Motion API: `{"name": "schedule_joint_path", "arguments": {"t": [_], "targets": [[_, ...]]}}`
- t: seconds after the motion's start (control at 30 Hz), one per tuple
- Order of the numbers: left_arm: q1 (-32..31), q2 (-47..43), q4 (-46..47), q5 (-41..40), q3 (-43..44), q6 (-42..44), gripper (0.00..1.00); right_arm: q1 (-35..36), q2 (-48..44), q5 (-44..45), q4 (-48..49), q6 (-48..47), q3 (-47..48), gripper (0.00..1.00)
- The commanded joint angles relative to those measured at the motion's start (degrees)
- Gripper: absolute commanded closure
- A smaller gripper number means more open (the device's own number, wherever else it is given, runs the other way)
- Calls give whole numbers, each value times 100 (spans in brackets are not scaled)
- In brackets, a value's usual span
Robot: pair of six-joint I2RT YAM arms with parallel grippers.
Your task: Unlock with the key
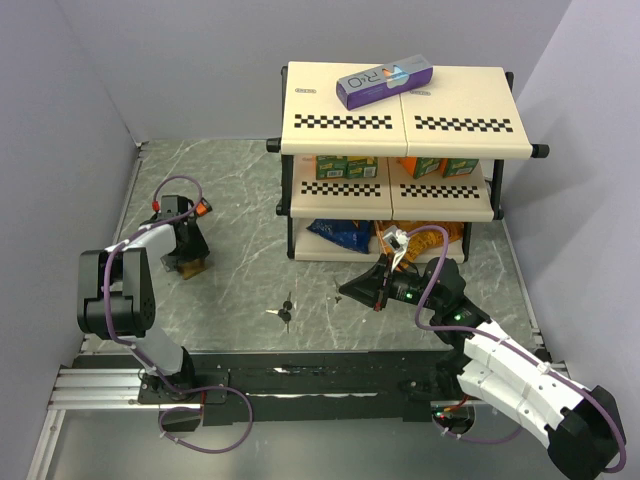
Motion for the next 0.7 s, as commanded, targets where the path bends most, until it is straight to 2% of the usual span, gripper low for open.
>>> {"name": "schedule_joint_path", "arguments": {"t": [0.0,0.1,0.2,0.33,0.4,0.53,0.57,0.67], "targets": [[-105,220,-170,261,-94,23,69,-47,-65,-15,169,-45,4,100],[-219,-16,-91,445,-138,-47,88,-47,5,21,238,-54,3,100],[-307,-403,15,682,-252,-249,99,-21,49,117,256,-45,3,100],[-298,-991,226,1078,-472,-451,99,189,67,328,388,78,-67,100],[-307,-1413,305,1200,-612,-565,99,365,67,749,397,96,-119,100],[-439,-2178,463,1508,-946,-820,99,1182,347,1759,397,60,12,100],[-447,-2475,498,1587,-1103,-873,99,1540,609,1909,597,78,99,100],[-482,-3055,639,1825,-1446,-1084,99,2007,1366,2366,1002,428,354,100]]}}
